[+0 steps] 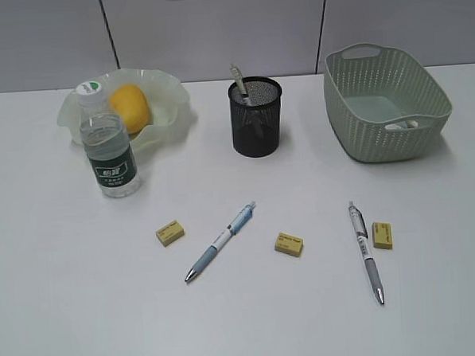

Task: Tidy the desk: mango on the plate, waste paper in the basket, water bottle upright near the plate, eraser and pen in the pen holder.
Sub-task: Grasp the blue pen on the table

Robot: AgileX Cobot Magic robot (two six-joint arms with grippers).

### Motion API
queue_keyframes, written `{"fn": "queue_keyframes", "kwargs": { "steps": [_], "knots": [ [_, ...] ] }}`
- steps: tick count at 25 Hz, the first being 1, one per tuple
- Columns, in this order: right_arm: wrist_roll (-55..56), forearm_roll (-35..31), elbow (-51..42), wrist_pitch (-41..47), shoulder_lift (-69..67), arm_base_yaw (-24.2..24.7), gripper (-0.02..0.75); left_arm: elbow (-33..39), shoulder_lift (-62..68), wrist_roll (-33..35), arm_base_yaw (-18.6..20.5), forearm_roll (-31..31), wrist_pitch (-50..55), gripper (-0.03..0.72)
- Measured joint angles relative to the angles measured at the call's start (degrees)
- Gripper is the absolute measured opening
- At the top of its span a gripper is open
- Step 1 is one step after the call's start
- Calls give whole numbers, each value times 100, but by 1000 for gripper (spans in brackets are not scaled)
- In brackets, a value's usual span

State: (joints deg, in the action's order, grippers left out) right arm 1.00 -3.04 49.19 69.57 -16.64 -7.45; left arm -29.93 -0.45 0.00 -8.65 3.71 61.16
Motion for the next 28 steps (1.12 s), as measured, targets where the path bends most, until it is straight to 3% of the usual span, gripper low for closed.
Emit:
{"fn": "queue_keyframes", "kwargs": {
  "steps": [9, 16, 28],
  "knots": [
    [-346, -24, -1135, -239, 1476, 0, 426, 0, 0, 0, 0, 0, 0, 445],
    [-363, -31, -1914, -722, 1708, 0, 426, 0, 0, 0, 0, 0, 0, 445],
    [-358, -31, -2026, -923, 1715, 0, 426, 0, 0, 0, 0, 0, 0, 445]
  ]
}}
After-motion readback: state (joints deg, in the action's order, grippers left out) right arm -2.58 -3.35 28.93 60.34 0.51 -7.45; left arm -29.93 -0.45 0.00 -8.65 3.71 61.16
